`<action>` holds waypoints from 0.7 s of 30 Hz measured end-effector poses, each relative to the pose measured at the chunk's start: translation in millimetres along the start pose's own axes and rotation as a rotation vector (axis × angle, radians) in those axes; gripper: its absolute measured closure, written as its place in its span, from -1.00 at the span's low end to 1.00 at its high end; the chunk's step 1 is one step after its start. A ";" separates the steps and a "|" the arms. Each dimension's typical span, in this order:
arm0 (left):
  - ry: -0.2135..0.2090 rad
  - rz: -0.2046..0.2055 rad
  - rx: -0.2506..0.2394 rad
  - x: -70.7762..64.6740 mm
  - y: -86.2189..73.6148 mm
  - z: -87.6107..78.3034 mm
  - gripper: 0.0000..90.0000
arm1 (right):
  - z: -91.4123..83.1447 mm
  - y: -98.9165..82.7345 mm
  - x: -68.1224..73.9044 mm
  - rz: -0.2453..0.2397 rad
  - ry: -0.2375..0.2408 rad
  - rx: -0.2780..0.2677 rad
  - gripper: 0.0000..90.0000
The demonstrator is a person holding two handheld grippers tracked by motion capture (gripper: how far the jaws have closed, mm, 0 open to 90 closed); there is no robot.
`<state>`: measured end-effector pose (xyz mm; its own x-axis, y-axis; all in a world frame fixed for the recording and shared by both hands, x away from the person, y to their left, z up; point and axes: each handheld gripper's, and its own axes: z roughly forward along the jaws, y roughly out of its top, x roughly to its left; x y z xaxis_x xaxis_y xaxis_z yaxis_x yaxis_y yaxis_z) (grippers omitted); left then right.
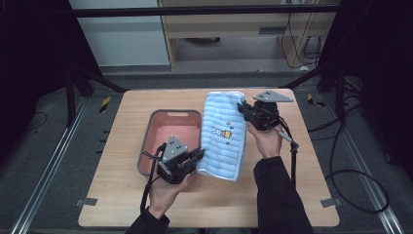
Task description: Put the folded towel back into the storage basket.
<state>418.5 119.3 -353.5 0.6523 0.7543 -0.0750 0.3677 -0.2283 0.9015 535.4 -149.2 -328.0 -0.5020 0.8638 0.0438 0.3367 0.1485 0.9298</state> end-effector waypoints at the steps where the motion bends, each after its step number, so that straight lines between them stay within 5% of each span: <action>1: 0.001 0.003 0.003 1.5 0.5 -1.2 0.89 | 1.1 1.5 1.0 0.001 0.003 -0.003 0.84; 21: 0.060 -0.012 -0.032 33.4 3.3 -30.1 0.89 | 30.7 25.2 32.4 -0.024 0.045 -0.021 0.84</action>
<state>421.6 162.3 -340.2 0.6063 0.7929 -0.0613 0.3537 -0.1998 0.9138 552.0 -102.7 -314.3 -0.5454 0.8373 0.0379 0.3081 0.1583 0.9381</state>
